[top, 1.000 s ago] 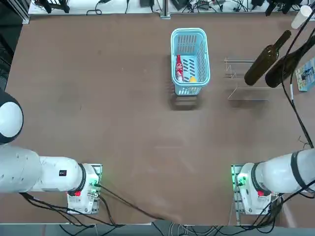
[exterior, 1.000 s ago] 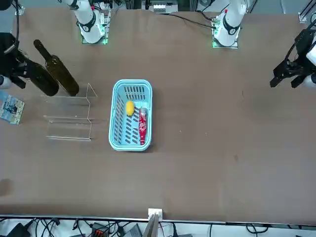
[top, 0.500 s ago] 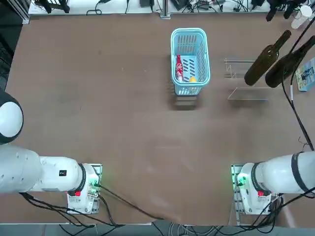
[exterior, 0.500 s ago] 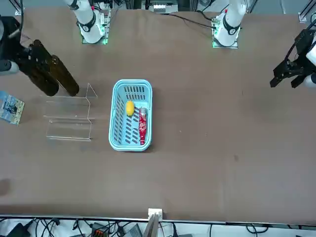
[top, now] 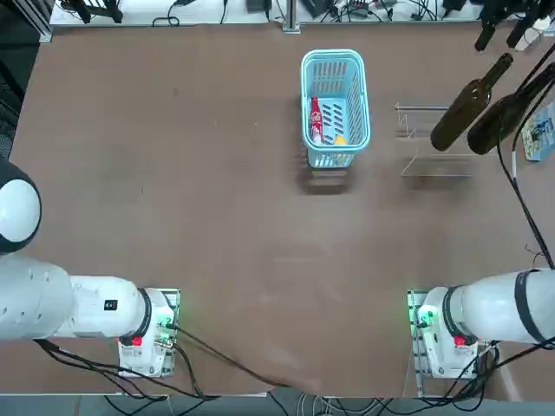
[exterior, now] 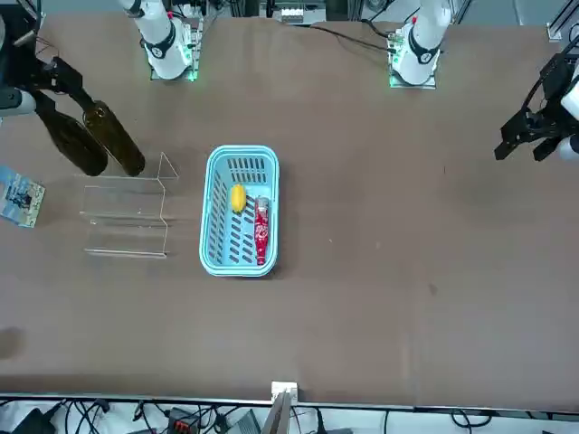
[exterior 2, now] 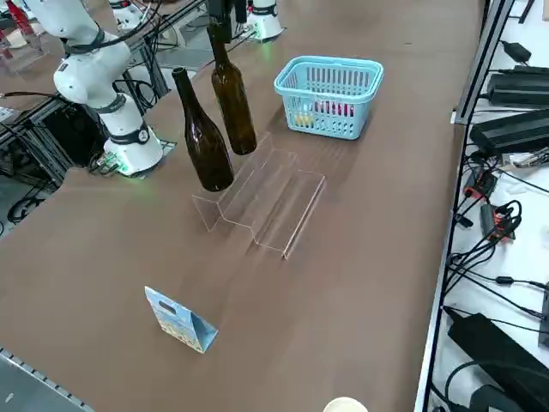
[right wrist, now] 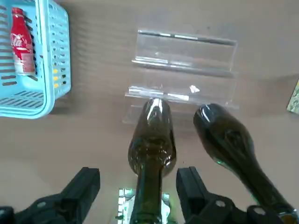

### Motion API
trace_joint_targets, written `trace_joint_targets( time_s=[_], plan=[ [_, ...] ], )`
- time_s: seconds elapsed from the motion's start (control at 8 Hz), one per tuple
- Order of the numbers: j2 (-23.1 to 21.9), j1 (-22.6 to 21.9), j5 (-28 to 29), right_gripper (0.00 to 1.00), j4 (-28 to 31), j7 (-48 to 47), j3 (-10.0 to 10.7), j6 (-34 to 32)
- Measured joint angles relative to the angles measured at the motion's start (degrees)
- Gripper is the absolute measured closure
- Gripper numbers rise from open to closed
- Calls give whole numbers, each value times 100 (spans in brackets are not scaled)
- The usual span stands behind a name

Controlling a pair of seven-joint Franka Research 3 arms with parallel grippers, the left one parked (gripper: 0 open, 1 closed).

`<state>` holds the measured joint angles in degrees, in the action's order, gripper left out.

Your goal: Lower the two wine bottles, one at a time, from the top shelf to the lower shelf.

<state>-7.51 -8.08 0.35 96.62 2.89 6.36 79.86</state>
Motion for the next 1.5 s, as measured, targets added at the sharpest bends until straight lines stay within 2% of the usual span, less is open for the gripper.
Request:
trace_joint_targets(
  time_s=[0.88, 1.5],
  plan=[
    [-354, 0, -93, 11, 522, -27, -28, -50],
    [-493, 0, -202, 23, 656, -26, -30, -147]
  ],
)
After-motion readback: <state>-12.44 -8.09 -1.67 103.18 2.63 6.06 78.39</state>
